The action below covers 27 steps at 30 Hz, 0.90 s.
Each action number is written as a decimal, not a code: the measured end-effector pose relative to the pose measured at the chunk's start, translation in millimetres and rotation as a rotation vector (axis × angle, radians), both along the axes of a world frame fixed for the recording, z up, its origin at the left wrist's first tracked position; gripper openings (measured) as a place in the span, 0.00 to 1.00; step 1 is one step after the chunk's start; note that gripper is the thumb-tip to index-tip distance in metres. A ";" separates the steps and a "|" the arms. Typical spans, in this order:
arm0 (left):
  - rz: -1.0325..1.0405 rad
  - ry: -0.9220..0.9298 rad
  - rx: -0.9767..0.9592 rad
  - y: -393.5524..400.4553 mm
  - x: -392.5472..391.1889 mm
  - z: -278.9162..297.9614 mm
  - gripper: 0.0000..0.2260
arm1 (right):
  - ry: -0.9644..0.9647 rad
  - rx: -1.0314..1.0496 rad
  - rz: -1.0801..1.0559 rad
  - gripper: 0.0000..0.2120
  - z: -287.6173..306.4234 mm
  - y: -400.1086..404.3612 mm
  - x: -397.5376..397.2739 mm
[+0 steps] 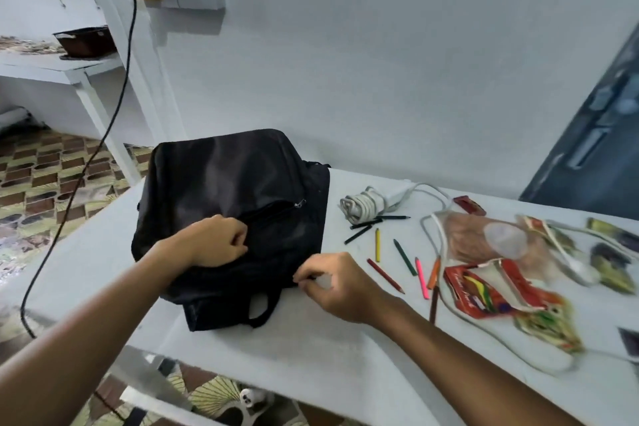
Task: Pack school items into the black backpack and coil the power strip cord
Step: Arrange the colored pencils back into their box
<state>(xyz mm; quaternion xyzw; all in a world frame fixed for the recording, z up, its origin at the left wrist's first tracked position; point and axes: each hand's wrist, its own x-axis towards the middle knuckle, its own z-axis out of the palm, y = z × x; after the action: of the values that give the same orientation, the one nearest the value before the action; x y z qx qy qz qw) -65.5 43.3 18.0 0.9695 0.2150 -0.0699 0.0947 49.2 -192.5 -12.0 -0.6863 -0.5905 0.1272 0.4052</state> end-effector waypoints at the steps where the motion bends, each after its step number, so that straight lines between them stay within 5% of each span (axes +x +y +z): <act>1: -0.001 -0.014 0.086 -14.5 5.5 1.4 0.11 | 0.022 -0.004 -0.042 0.06 -1.8 -10.8 5.8; 4: -0.063 -0.253 0.246 -58.9 22.4 10.5 0.07 | 0.115 -0.021 -0.212 0.07 -13.4 -44.3 27.5; 7: -0.146 -0.447 0.166 -104.9 45.1 16.5 0.08 | 0.225 0.039 -0.435 0.07 -26.2 -76.9 47.5; 16: -0.526 -0.346 -0.142 -257.2 166.0 -30.6 0.20 | 0.122 0.196 -0.966 0.08 -37.4 -182.7 94.0; 22: -0.499 -0.234 -0.018 -310.4 205.6 -64.5 0.33 | 0.079 0.242 -1.100 0.08 -50.2 -228.4 90.3; 27: -0.446 -0.263 -0.125 -316.5 220.8 -63.0 0.39 | 0.149 0.244 -1.151 0.08 -49.4 -250.0 92.6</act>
<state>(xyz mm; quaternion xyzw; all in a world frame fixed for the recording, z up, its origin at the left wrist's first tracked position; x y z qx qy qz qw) 155.3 -273.2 -45.0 0.9859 -0.0228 0.0244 0.1641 141.7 -442.4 -61.4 -0.8339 -0.1035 -0.1340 0.5254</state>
